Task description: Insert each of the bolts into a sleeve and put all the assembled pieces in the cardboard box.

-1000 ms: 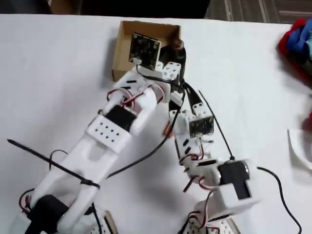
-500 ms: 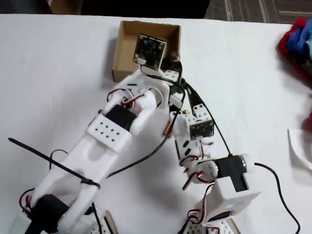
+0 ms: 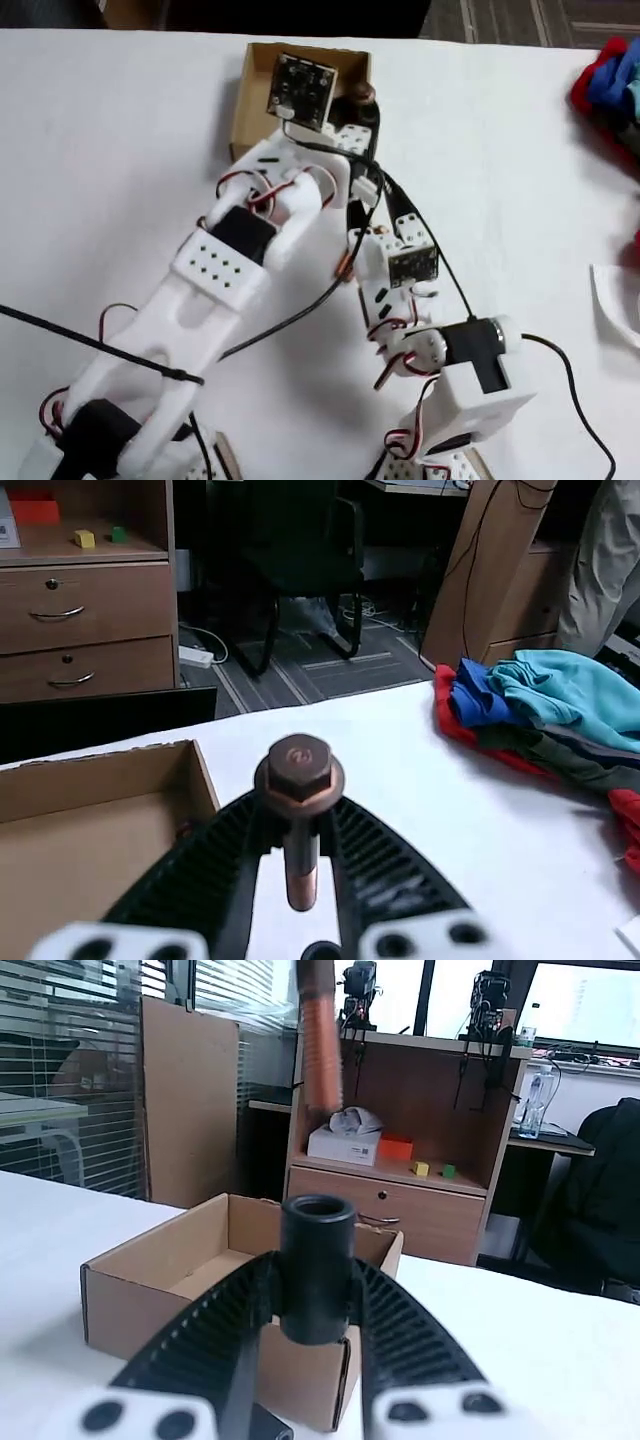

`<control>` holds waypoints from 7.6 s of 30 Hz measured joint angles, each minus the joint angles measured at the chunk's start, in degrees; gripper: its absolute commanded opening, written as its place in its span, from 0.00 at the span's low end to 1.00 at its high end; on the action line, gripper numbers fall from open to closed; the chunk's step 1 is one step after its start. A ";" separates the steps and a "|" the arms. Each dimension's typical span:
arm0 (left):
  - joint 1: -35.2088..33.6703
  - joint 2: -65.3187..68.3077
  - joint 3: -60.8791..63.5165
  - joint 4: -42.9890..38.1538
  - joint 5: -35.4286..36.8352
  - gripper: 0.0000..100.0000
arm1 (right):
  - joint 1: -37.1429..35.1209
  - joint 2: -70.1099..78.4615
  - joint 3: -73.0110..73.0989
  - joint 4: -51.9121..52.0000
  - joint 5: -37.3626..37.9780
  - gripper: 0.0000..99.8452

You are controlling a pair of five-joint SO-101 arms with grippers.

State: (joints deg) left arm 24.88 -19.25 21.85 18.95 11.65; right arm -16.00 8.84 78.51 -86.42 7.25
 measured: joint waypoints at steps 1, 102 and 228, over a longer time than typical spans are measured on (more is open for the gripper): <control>0.00 0.00 -0.09 0.00 0.00 0.03 | 0.00 0.00 0.00 0.00 0.00 0.02; -6.24 5.71 -3.34 10.99 0.00 0.31 | 0.44 0.09 -1.67 4.57 0.18 0.02; -41.58 13.54 24.26 -2.37 3.96 0.31 | -10.37 52.31 -165.01 185.49 11.52 0.10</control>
State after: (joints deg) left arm -16.70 -5.71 46.11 16.57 15.60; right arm -26.37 61.14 -86.51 99.08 18.77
